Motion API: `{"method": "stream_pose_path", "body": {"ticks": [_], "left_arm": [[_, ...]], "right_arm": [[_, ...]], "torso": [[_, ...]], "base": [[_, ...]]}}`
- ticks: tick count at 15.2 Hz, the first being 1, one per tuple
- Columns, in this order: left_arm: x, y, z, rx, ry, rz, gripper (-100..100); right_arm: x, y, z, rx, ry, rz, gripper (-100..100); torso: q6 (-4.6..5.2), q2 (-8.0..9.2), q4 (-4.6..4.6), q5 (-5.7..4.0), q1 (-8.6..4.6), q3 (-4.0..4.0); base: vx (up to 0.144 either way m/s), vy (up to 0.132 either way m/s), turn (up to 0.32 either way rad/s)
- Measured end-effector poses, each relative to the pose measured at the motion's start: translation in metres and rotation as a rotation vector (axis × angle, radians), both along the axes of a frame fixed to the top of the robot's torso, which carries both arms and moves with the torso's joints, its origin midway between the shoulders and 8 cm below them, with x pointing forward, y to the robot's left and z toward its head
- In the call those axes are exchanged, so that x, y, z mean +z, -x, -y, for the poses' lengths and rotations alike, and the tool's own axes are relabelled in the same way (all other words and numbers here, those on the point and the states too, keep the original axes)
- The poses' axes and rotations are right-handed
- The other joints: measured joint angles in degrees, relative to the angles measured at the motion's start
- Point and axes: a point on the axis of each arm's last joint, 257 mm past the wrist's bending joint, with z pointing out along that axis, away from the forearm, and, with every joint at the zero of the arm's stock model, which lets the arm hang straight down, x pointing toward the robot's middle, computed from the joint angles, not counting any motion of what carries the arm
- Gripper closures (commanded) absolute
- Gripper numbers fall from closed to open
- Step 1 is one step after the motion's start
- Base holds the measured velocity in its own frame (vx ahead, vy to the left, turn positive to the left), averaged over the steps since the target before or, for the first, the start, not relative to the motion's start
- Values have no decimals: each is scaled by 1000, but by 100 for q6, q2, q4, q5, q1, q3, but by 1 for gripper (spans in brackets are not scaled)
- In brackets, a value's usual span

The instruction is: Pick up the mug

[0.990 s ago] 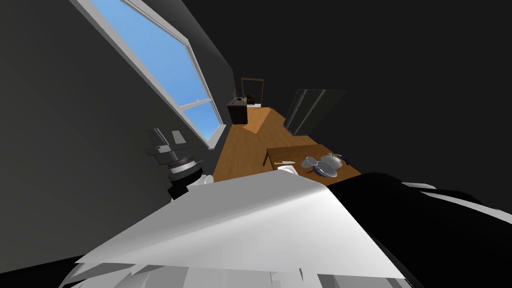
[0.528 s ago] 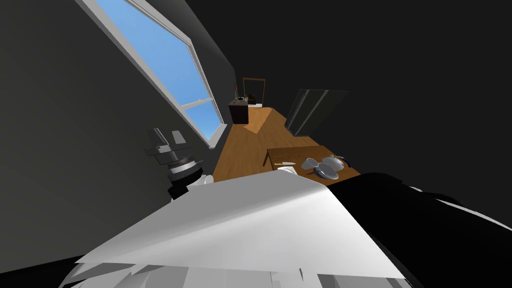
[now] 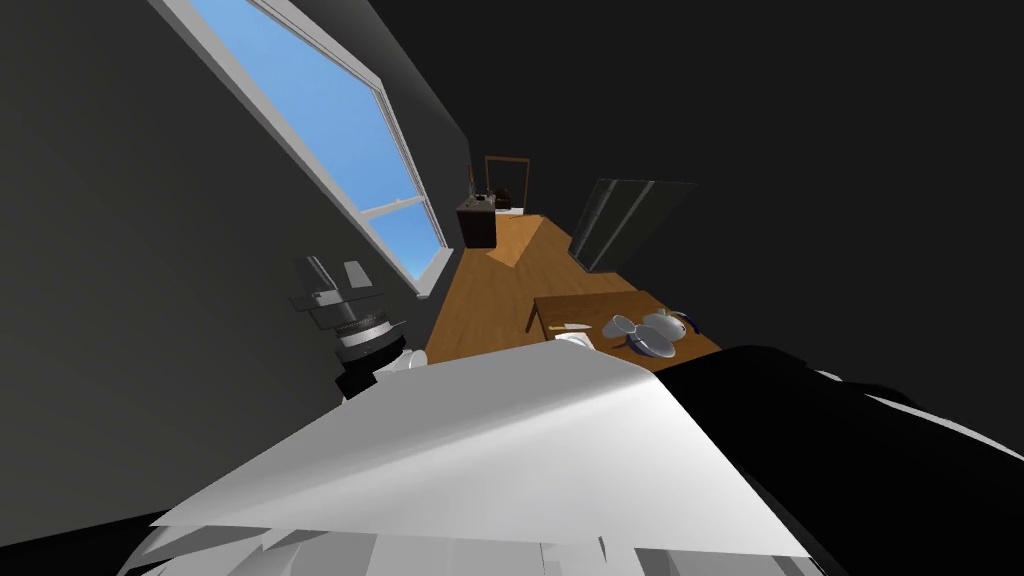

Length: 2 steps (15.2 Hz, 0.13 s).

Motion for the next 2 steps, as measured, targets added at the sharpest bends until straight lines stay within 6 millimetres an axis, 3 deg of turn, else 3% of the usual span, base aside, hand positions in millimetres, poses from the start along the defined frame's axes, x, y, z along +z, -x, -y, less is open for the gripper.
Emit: {"method": "stream_pose_path", "body": {"ticks": [2], "left_arm": [[0,0,0,0,0,0,0]], "right_arm": [[7,0,2,2,-2,-2,100]], "torso": [[1,1,0,3,6,0]], "base": [[2,30,-12]]}}
